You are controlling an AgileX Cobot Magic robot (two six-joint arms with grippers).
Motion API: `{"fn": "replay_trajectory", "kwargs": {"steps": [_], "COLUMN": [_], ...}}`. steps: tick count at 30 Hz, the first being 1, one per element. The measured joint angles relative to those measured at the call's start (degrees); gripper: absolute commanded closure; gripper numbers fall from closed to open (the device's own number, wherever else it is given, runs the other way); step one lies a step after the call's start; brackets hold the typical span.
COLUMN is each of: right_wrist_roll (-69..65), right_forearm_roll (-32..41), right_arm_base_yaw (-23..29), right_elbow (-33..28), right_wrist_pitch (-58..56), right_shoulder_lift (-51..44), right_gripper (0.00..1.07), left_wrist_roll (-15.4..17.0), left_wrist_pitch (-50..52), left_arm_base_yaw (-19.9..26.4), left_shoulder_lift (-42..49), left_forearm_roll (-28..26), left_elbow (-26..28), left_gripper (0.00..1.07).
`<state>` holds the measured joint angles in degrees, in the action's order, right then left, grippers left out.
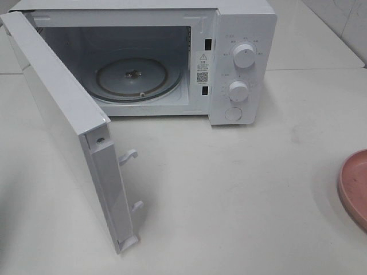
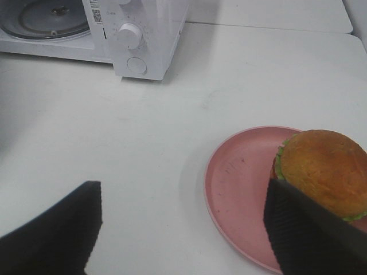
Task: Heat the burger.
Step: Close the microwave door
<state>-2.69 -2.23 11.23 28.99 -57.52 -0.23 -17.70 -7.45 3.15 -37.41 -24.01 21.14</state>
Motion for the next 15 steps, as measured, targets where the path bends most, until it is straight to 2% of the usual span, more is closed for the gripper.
{"fn": "replay_trajectory", "kwargs": {"steps": [1,2,3,5,6,8,9,10,11,12,13,14,15], "right_wrist_roll": [0.0,0.0,0.0,0.0,0.0,0.0,0.0,0.0,0.0,0.0,0.0,0.0,0.0], "right_forearm_roll": [0.0,0.0,0.0,0.0,0.0,0.0,0.0,0.0,0.0,0.0,0.0,0.0,0.0], "right_arm_base_yaw": [0.0,0.0,0.0,0.0,0.0,0.0,0.0,0.0,0.0,0.0,0.0,0.0,0.0], "right_elbow": [0.0,0.0,0.0,0.0,0.0,0.0,0.0,0.0,0.0,0.0,0.0,0.0,0.0], "right_wrist_pitch": [0.0,0.0,0.0,0.0,0.0,0.0,0.0,0.0,0.0,0.0,0.0,0.0,0.0], "right_shoulder_lift": [0.0,0.0,0.0,0.0,0.0,0.0,0.0,0.0,0.0,0.0,0.0,0.0,0.0], "right_gripper": [0.32,0.32,0.32,0.32,0.32,0.32,0.32,0.32,0.32,0.32,0.32,0.32,0.32], "left_wrist_roll": [0.0,-3.2,-3.2,-5.4,-5.4,-5.3,-5.3,-3.3,-3.3,-1.5,2.1,2.1,6.2], "left_wrist_pitch": [0.0,7.4,7.4,18.4,18.4,30.8,30.8,37.8,37.8,39.9,42.7,42.7,44.1], "left_arm_base_yaw": [0.0,-1.5,-1.5,-5.6,-5.6,-10.8,-10.8,-13.8,-13.8,-15.1,-17.1,-17.1,-18.9], "left_shoulder_lift": [0.0,-3.2,-3.2,-7.9,-7.9,-13.2,-13.2,-17.5,-17.5,-19.8,-23.8,-23.8,-27.8], "left_forearm_roll": [0.0,-1.7,-1.7,-1.8,-1.8,-0.4,-0.4,0.2,0.2,0.8,4.9,4.9,10.9], "left_elbow": [0.0,-1.7,-1.7,-4.6,-4.6,-7.4,-7.4,-8.5,-8.5,-8.7,-8.7,-8.7,-8.1], "left_gripper": [1.07,1.07,1.07,1.07,1.07,1.07,1.07,1.07,1.07,1.07,1.07,1.07,1.07]}}
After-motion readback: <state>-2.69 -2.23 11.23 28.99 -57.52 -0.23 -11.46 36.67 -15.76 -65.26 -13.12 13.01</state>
